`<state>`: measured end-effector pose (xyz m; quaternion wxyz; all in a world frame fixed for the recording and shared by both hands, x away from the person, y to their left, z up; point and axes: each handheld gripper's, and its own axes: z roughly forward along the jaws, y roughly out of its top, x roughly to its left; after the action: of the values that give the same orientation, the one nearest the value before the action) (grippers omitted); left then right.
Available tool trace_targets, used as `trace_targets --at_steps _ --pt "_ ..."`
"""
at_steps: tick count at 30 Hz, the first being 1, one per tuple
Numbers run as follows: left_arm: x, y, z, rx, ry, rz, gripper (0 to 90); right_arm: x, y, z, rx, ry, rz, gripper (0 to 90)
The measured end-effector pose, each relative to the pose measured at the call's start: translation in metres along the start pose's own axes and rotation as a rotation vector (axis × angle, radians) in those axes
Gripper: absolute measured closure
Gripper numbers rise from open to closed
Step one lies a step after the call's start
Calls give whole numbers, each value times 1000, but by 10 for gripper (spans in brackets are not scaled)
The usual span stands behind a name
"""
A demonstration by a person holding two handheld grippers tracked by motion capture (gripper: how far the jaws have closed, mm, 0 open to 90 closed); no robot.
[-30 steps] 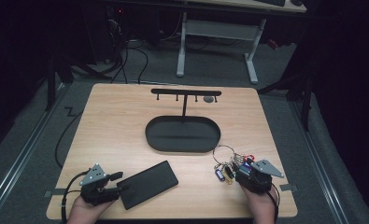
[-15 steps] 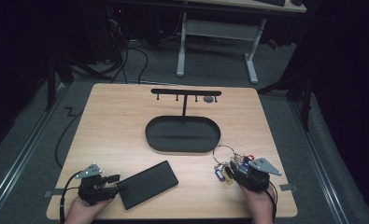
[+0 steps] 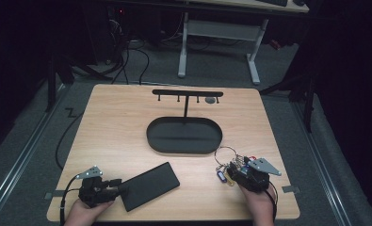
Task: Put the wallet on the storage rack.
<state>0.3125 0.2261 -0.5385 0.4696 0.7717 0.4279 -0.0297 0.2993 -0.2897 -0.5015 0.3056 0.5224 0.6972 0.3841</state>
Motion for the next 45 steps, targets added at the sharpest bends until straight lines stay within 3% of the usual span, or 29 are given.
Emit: trace_targets --at_steps 4,9,20,27,38,45 --pt "0 -1 1 14 -30 4 506 0 0 0 0 0 3 390" --pt "-6 -2 4 18 -19 44 535 0 0 0 -2 1 4 391" --pt "-6 -2 7 35 -56 53 648 -11 -1 -11 -40 -6 75 392" --pt "-5 -1 5 42 -88 59 729 -13 -1 -12 -45 -18 75 393" --pt "-9 -1 2 12 -83 67 791 -13 -1 -13 -52 -24 83 394" --pt "-15 4 -4 -57 -72 106 799 -14 -1 -14 -52 -25 78 395"
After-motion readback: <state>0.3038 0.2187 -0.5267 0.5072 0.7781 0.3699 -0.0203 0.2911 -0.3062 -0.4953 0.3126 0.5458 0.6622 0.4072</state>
